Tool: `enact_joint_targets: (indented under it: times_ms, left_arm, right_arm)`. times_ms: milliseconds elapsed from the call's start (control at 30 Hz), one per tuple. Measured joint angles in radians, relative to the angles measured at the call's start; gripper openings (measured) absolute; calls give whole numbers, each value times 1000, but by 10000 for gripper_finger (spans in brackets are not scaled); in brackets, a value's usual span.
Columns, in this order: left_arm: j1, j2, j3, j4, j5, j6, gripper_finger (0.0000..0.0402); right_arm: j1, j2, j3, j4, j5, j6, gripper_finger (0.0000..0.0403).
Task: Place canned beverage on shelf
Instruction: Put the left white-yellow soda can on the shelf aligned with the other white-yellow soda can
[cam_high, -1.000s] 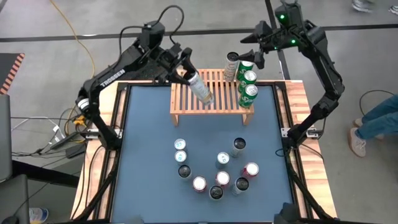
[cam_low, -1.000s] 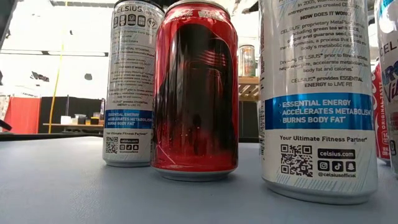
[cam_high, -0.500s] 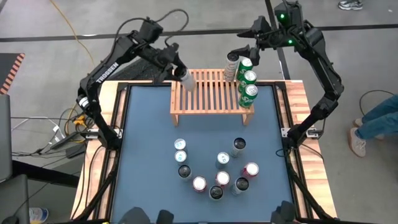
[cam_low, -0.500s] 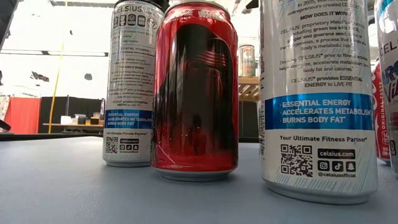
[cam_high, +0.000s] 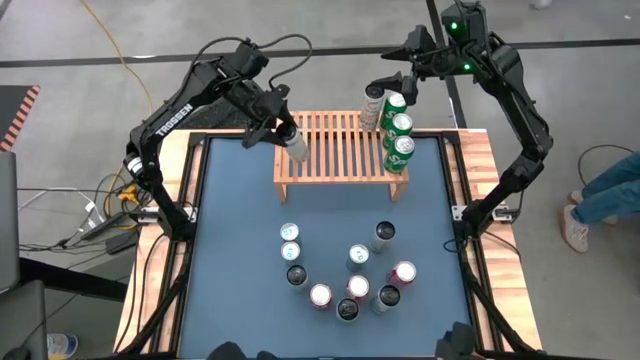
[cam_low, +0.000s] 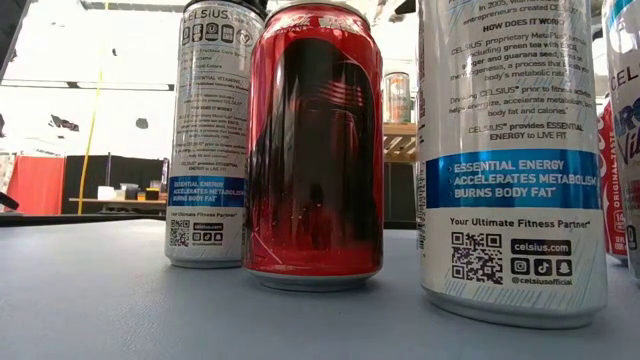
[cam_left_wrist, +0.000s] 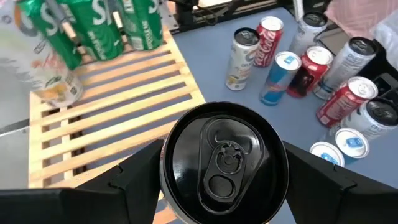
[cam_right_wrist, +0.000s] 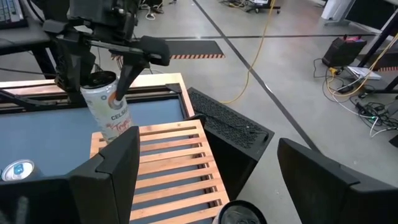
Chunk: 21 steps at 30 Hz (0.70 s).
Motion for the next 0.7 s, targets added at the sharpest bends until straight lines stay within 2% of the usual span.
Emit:
enact_joint_targets:
  times_ms: [133, 333, 700]
  left_arm:
    - [-1, 0, 0, -22, -1, -23, 259]
    - [-19, 0, 0, -53, -69, -70, 259]
    - [-23, 0, 0, -58, -87, -172, 267]
  right_arm:
    - [0, 0, 0, 0, 0, 0, 318]
    - [0, 0, 0, 0, 0, 0, 318]
    - [0, 0, 0, -1, 0, -8, 318]
